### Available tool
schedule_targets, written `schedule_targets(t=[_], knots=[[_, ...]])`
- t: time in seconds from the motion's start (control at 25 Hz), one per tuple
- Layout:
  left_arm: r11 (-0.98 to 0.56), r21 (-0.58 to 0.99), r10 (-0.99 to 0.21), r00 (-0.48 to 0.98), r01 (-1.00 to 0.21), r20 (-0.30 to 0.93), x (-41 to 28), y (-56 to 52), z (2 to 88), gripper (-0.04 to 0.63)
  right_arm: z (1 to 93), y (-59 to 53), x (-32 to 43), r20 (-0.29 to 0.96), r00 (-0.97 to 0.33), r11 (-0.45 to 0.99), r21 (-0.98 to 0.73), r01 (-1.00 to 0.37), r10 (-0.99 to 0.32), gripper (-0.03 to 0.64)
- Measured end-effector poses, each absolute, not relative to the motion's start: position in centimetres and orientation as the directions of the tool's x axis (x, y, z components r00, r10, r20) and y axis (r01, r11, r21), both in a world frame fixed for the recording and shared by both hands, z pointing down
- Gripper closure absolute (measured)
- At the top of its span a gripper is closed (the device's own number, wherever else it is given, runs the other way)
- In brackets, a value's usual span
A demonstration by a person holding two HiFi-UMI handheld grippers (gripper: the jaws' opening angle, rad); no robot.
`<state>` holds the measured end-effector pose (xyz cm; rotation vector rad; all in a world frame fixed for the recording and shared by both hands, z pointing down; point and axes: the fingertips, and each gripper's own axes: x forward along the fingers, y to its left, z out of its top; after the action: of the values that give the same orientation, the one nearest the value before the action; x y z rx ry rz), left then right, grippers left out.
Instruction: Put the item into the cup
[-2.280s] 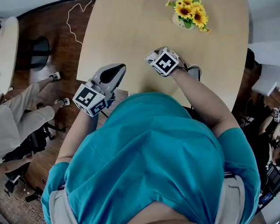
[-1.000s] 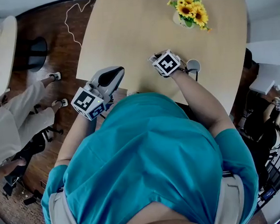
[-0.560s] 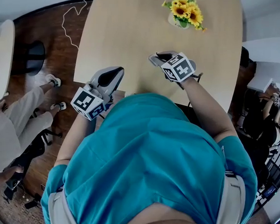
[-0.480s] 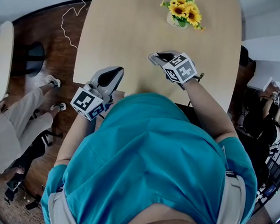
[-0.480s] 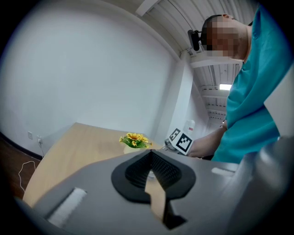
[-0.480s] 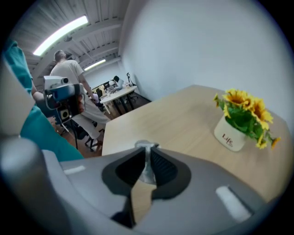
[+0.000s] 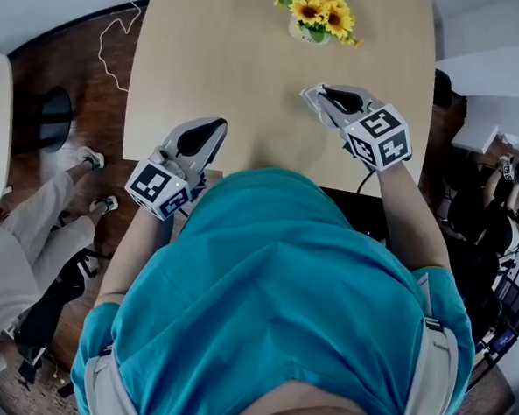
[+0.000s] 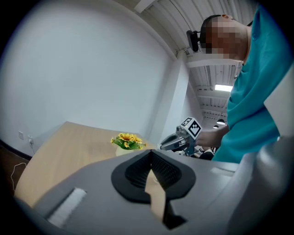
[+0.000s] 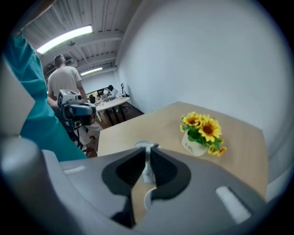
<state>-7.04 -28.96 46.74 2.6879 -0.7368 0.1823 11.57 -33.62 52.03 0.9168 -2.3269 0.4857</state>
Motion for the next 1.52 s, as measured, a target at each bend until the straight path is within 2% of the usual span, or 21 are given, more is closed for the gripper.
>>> schedule_targets(t=[0.28, 0.76, 1.12, 1.52], knots=[[-0.820, 0.298, -0.440, 0.871, -0.490, 0.220, -5.3, -29.1, 47.0, 0.591, 54.6, -31.2, 16.2, 0.718, -0.488, 0.709, 0.010, -0.705, -0.496, 0.583], [-0.820, 0.294, -0.433, 0.869, -0.490, 0.239, -5.1, -29.2, 47.1, 0.591, 62.1, -29.7, 17.1, 0.823, -0.364, 0.732, 0.090, -0.676, -0.437, 0.588], [-0.819, 0.296, -0.433, 0.868, -0.492, 0.244, -5.1, -29.2, 47.3, 0.591, 65.6, -30.4, 16.2, 0.869, -0.327, 0.761, 0.084, -0.643, -0.371, 0.589], [-0.816, 0.302, -0.434, 0.868, -0.492, 0.241, -5.1, -29.0, 47.6, 0.591, 65.9, -31.2, 16.0, 0.867, -0.342, 0.757, 0.059, -0.651, -0.362, 0.583]])
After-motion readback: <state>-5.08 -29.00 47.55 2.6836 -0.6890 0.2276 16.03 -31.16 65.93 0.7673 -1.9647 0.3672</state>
